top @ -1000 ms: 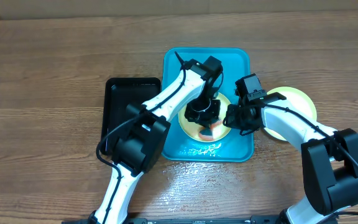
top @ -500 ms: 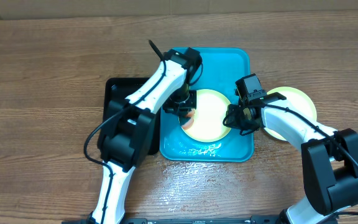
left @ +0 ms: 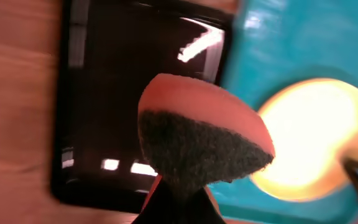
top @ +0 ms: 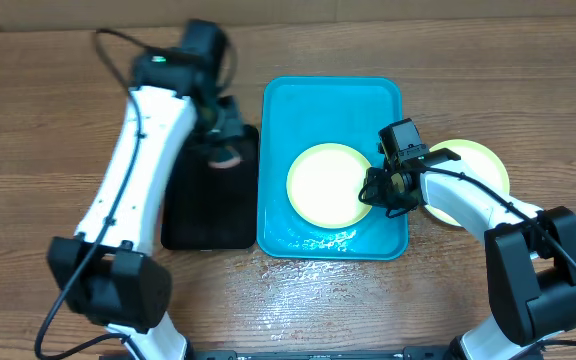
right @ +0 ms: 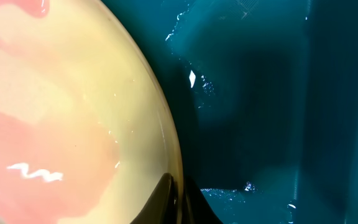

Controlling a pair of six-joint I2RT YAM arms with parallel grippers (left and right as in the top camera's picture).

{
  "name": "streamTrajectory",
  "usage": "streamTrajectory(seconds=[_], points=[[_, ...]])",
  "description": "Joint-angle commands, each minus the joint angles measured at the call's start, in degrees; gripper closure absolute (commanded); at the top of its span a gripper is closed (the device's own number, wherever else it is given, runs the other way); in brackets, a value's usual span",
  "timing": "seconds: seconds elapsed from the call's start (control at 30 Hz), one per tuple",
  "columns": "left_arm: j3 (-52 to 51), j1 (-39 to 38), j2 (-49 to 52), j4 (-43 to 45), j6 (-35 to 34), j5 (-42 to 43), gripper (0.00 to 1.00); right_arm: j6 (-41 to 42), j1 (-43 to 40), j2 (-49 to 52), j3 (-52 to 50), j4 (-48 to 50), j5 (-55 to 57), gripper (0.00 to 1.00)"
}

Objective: Clean dirty plates on tray and stack at the side
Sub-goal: 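Return the sponge to the black tray with the left gripper, then lift the cleaned plate with the right gripper and tilt it over the black tray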

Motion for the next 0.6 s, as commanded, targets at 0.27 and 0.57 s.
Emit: streamTrajectory(seconds=[0.27, 0.57], points=[[-28.4, 3.5, 2.0, 20.0, 1.1, -3.7, 0.96, -0.8, -0.2, 1.9, -1.4, -2.0, 4.0, 0.95], [-22.5, 3.6, 1.8, 15.6, 1.2, -1.8, 0.44, -3.2, -0.1, 1.6, 2.9, -9.0, 5.2, 0.96]])
